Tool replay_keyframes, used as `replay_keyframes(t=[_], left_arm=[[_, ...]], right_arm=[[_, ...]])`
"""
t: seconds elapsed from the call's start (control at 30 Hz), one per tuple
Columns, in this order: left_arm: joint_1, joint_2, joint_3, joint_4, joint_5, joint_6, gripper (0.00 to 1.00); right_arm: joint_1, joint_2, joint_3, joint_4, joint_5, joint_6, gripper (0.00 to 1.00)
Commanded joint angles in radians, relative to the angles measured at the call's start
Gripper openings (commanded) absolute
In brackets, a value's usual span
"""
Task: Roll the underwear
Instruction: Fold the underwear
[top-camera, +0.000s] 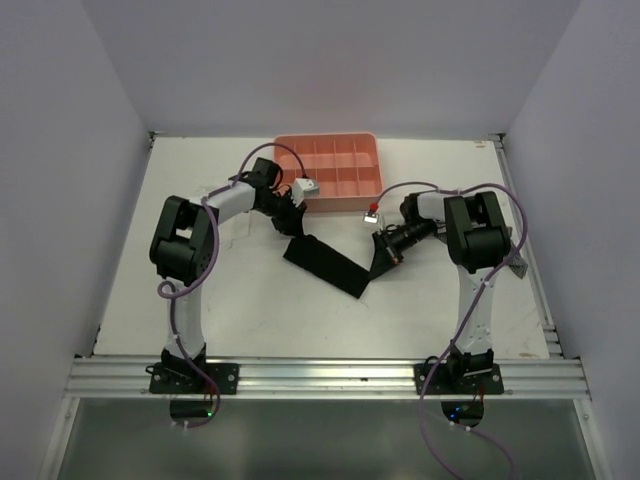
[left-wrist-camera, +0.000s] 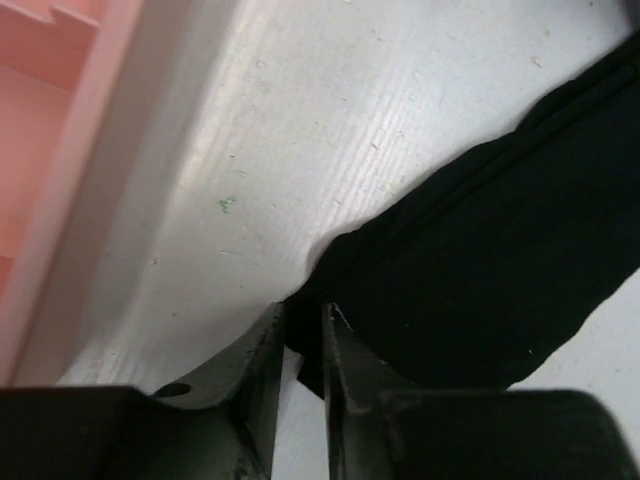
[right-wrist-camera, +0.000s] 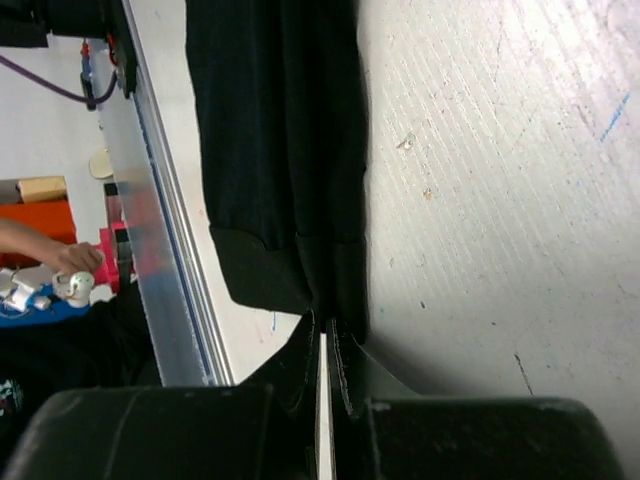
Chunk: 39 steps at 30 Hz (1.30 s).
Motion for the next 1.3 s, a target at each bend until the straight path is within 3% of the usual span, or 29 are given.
replay_keyframes(t=[0.0,0.03,0.13,0.17,0.27,0.53,0.7,0.83,0.93,1.27], left_arm=[[-0.003,-0.012,0.028,0.097,-0.046,-0.063,0.28],[-0.005,-0.021,0.027,0.098,-0.052,-0.059,0.40],[-0.007,-0.084,0.010,0.123,-0.066,-0.059,0.56],[-0.007,-0.126,0.004,0.133,-0.069,-0.060,0.57],[-0.007,-0.226,-0.007,0.153,-0.095,-0.062,0.58],[0.003,-0.513,-0.168,0.141,-0.192,-0.039,0.59],[0.003,-0.596,-0.300,0.034,-0.186,-0.007,0.53],[-0.003,-0.642,-0.461,0.008,-0.175,0.003,0.44],[-0.023,-0.642,-0.536,0.005,-0.186,0.000,0.43],[-0.102,-0.510,-0.576,0.068,-0.206,-0.095,0.39]], right_arm=[[0.000,-0.083,-0.042,0.147,0.140,0.145,0.00],[0.001,-0.093,-0.045,0.149,0.148,0.148,0.00],[0.009,-0.132,-0.065,0.175,0.157,0.191,0.06],[0.009,-0.142,-0.074,0.183,0.160,0.202,0.18],[0.013,-0.213,-0.097,0.201,0.181,0.231,0.37],[0.009,-0.451,-0.105,0.233,0.319,0.279,0.46],[0.021,-0.485,-0.114,0.383,0.450,0.328,0.37],[0.070,-0.436,-0.092,0.450,0.555,0.326,0.14],[0.113,-0.376,-0.089,0.487,0.622,0.329,0.07],[0.227,-0.307,-0.167,0.475,0.735,0.291,0.00]])
